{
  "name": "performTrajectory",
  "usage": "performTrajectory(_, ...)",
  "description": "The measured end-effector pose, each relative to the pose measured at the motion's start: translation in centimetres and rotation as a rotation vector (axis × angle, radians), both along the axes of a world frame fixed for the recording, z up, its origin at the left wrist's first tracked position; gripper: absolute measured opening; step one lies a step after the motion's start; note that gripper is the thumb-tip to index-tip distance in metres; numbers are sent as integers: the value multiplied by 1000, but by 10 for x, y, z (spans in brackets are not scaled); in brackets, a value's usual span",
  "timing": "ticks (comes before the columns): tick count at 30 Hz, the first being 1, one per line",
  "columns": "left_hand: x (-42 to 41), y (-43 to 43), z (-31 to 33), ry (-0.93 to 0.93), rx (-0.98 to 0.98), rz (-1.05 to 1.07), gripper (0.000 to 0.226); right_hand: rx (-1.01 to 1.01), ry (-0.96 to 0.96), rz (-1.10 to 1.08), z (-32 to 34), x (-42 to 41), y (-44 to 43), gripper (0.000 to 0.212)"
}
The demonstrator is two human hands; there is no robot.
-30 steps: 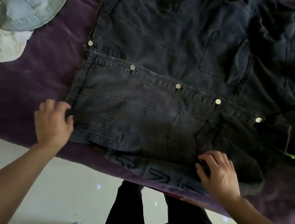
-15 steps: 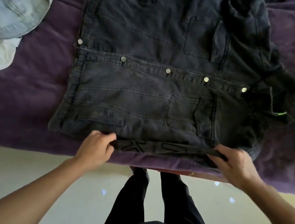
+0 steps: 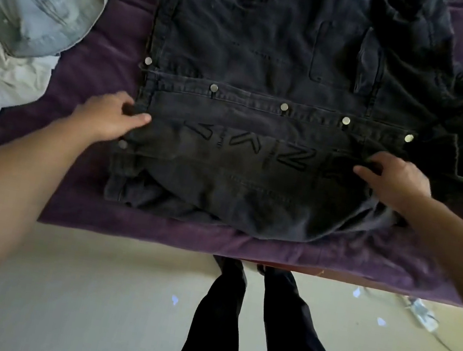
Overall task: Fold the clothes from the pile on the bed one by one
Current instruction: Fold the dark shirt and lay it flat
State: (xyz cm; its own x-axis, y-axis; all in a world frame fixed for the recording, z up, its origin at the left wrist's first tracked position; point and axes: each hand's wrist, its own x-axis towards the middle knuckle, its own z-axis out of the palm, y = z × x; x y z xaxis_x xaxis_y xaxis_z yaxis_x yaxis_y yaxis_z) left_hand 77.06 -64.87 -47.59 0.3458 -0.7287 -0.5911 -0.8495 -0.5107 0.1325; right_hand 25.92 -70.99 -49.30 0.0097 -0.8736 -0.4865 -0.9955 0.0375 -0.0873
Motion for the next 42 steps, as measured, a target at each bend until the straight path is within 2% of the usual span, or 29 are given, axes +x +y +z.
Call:
performTrajectory(1, 6, 7, -4, -70, -14, 40, 64, -71, 21, 10, -1, 3, 1, 43)
performTrajectory(3, 4, 29, -10, -118, -91, 97, 62, -280, -53, 83, 2, 8, 14, 40)
performTrajectory(4, -2, 43, -13, -142, -157, 48, 56, -386, -119, 155, 2, 11, 27, 35)
performTrajectory(6, -23, 72, -21, -211, -326, -198, 48, -483, -233, 320, 1, 17, 63, 30)
performTrajectory(8, -52, 94, -32, -182, -382, -466, 59, -394, -249, 453, -8, 18, 104, 41)
performTrajectory(10, -76, 106, -48, -136, -178, -669, 86, -165, -107, 517, -22, 13, 131, 74)
performTrajectory(12, -84, 111, -67, -189, 22, -745, 107, -9, 59, 484, -34, 8, 134, 96)
performTrajectory(17, -84, 112, -92, -330, 102, -778, 119, -35, 164, 338, -52, 6, 95, 95)
performTrajectory(20, -82, 114, -93, -321, 121, -811, 124, -9, 111, 289, -49, 2, 88, 83)
performTrajectory(23, -87, 111, -85, -362, 166, -838, 113, 44, -40, 223, -36, -4, 88, 81)
performTrajectory(27, -90, 95, -65, -331, 97, -730, 50, 147, -82, 221, -15, -13, 68, 75)
performTrajectory(29, -82, 73, -46, -248, 12, -624, 30, 238, -58, 215, -4, -17, 41, 62)
performTrajectory(32, -60, 14, -11, -113, -66, -381, 31, 395, -200, 138, 14, -17, -18, 30)
performTrajectory(35, -37, -64, 19, -12, -133, -269, 24, 441, -306, 45, 26, -13, -91, 14)
performTrajectory(38, -26, -148, 42, -25, -187, -228, 17, 395, -309, -23, 29, -8, -165, 35)
performTrajectory(42, -28, -259, 42, -138, -285, -216, 24, 249, -402, -113, 25, 4, -249, 27)
